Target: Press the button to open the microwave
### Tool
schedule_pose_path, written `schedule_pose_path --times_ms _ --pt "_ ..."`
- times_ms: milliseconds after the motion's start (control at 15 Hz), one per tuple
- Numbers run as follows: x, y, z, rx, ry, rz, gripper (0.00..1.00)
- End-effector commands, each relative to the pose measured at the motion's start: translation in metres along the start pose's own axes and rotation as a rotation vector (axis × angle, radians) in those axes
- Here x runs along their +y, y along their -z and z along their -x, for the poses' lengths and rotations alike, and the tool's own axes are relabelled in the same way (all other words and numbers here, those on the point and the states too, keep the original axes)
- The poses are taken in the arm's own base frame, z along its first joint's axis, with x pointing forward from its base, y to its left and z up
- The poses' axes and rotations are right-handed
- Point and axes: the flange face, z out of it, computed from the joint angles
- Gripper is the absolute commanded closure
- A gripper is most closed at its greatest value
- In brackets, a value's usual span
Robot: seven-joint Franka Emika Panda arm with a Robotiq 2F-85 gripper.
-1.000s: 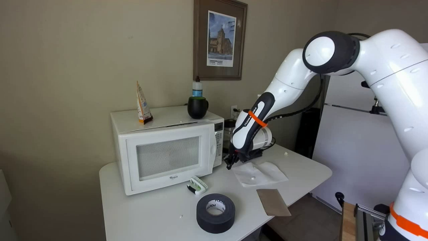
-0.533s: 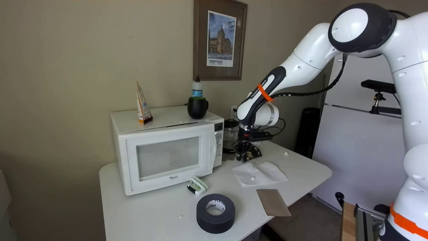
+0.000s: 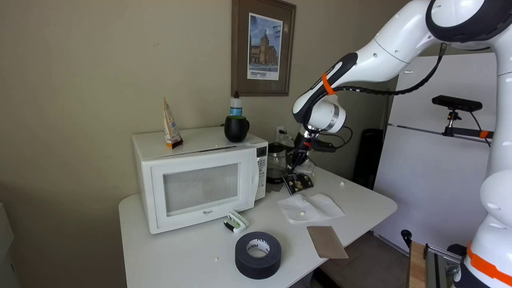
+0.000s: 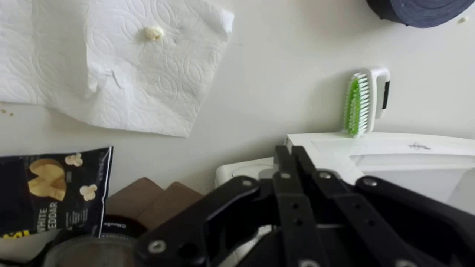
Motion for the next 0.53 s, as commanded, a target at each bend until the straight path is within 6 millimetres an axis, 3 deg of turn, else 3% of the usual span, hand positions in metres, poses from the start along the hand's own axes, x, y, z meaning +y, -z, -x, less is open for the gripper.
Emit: schedule_pose_path --times_ms 0,200,467 --pt "0.005 0.032 0.013 0.098 0.167 0.001 0.6" --pt "0.009 0.056 0.017 0.158 0.225 -0.036 0.37" --pt "-0.002 0.09 0.021 0.279 0.221 -0.144 0.06"
